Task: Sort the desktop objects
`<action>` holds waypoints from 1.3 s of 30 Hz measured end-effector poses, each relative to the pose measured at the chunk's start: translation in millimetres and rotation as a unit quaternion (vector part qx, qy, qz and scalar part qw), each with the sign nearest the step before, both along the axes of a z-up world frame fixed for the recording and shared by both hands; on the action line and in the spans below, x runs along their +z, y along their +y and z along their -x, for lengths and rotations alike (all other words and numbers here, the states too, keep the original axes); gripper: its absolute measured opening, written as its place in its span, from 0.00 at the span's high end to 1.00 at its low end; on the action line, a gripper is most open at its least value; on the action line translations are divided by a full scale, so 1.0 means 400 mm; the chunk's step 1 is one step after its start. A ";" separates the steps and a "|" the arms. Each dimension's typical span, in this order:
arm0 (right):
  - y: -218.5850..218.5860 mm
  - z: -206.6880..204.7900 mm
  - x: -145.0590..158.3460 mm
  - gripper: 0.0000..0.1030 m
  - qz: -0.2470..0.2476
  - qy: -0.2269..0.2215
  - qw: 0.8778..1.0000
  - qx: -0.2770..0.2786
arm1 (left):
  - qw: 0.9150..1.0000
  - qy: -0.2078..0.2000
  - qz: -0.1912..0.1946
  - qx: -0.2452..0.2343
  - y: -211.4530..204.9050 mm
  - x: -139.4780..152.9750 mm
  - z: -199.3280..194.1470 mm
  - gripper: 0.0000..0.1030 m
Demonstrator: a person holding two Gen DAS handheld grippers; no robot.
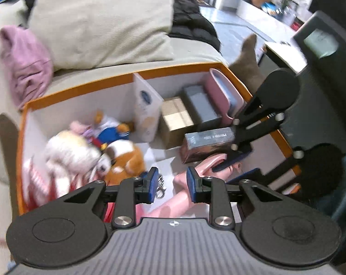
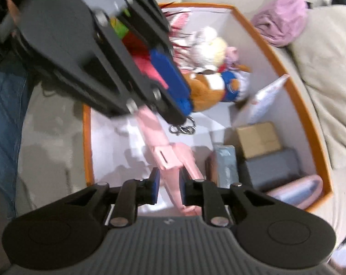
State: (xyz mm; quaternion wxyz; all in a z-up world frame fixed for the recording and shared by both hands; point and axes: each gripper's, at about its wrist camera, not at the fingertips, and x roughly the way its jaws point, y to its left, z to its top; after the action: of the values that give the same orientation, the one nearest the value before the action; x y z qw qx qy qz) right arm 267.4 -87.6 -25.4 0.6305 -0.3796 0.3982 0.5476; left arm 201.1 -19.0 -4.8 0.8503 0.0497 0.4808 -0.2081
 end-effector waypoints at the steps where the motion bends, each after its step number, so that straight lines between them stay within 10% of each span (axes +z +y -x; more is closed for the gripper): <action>1: 0.007 -0.003 -0.005 0.79 0.000 0.003 1.000 0.003 | 1.000 -0.002 0.004 0.006 0.011 0.004 0.009 0.71; 9: 0.009 0.038 -0.009 0.71 0.011 -0.015 1.000 0.023 | 0.999 -0.018 0.030 0.025 0.048 0.019 0.044 0.71; 17: 0.028 0.050 0.006 0.86 0.020 -0.043 0.998 0.040 | 0.998 -0.025 0.045 0.031 0.061 0.018 0.048 0.71; 30: 0.020 0.024 0.050 0.89 0.056 0.073 0.993 0.070 | 0.997 -0.015 0.062 0.038 0.071 0.027 0.065 0.71; 39: -0.022 0.088 0.113 0.88 0.063 0.021 0.997 0.050 | 0.998 -0.017 0.058 0.035 0.035 0.063 0.126 0.71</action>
State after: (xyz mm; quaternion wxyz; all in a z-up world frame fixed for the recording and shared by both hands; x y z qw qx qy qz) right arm 232.3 -96.6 19.8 0.5690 -0.4260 0.4256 0.5600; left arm 150.8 -5.0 20.6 0.8667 -0.0126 0.4546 -0.2051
